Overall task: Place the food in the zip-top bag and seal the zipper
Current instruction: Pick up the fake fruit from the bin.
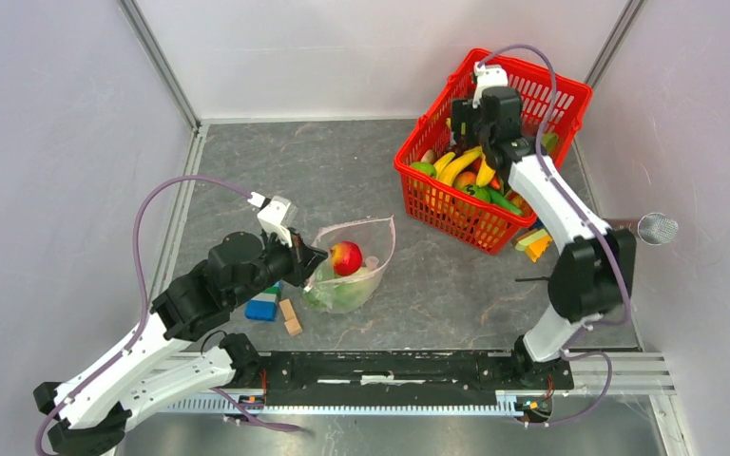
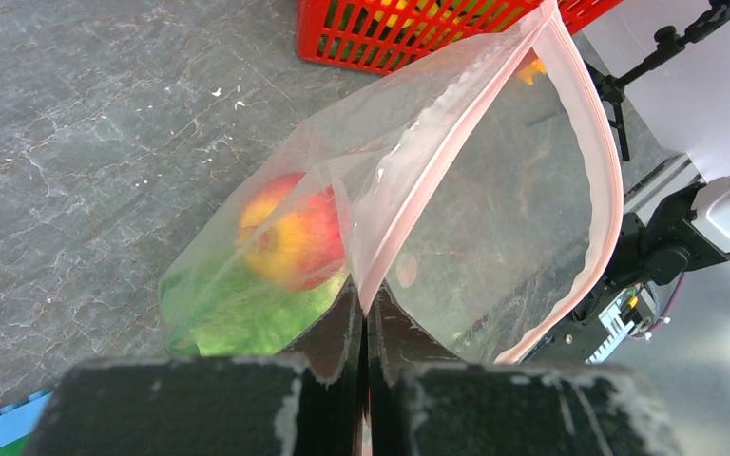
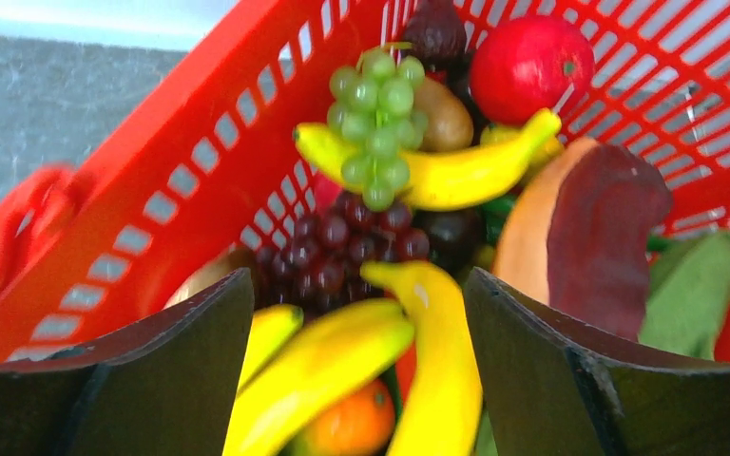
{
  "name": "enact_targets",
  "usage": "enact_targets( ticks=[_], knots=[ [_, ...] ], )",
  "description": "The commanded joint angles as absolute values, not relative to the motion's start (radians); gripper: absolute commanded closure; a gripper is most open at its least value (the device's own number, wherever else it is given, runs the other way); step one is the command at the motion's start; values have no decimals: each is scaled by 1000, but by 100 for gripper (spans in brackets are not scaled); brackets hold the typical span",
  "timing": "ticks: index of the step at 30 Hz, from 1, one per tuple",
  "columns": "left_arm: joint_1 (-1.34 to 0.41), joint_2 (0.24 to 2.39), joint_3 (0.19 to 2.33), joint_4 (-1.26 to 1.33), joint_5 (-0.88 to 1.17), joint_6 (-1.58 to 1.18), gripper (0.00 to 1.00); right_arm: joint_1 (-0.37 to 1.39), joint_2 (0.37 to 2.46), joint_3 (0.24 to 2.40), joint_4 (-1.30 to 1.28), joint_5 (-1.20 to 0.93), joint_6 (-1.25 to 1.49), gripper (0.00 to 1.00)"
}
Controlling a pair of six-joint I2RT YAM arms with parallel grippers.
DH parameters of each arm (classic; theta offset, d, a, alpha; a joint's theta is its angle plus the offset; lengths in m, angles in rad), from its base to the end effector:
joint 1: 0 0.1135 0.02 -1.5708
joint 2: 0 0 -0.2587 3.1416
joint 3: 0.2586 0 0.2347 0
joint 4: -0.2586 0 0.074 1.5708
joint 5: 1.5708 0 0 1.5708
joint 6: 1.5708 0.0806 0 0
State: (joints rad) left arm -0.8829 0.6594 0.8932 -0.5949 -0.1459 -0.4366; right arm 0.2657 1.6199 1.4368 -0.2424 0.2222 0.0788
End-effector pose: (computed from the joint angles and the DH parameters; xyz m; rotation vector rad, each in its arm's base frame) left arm 0.1146 -0.1209 0.3286 0.3436 1.9701 -0.7309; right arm 0.3962 0.0894 0.3266 -0.0430 1.9847 0.0012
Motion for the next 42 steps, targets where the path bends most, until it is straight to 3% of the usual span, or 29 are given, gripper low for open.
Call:
enact_targets(
  ticks=[1, 5, 9, 15, 17, 19, 22, 25, 42],
  knots=[
    [-883, 663, 884, -548, -119, -443, 98, 229, 1769, 1622, -180, 148, 114, 13],
    [-883, 668, 885, -548, -122, -435, 98, 180, 1949, 1798, -214, 129, 172, 13],
    [-883, 672, 890, -556, -122, -430, 98, 148, 2098, 1946, -218, 77, 183, 21],
    [-882, 671, 885, -554, -122, -435, 98, 130, 2187, 1981, -214, 5, 182, 29],
    [-882, 672, 884, -553, -118, -437, 98, 130, 2200, 1976, -226, -32, 177, 38],
    [-883, 672, 885, -552, -114, -443, 98, 130, 2196, 1966, -238, -40, 176, 61],
    [-882, 657, 877, -552, -113, -452, 98, 130, 2125, 1888, -183, -74, 179, 84],
    [-882, 643, 874, -552, -117, -457, 98, 130, 2024, 1822, -152, -82, 178, 99],
    [-882, 642, 882, -570, -149, -467, 98, 180, 1347, 1346, -39, -299, 175, 100]
  ],
)
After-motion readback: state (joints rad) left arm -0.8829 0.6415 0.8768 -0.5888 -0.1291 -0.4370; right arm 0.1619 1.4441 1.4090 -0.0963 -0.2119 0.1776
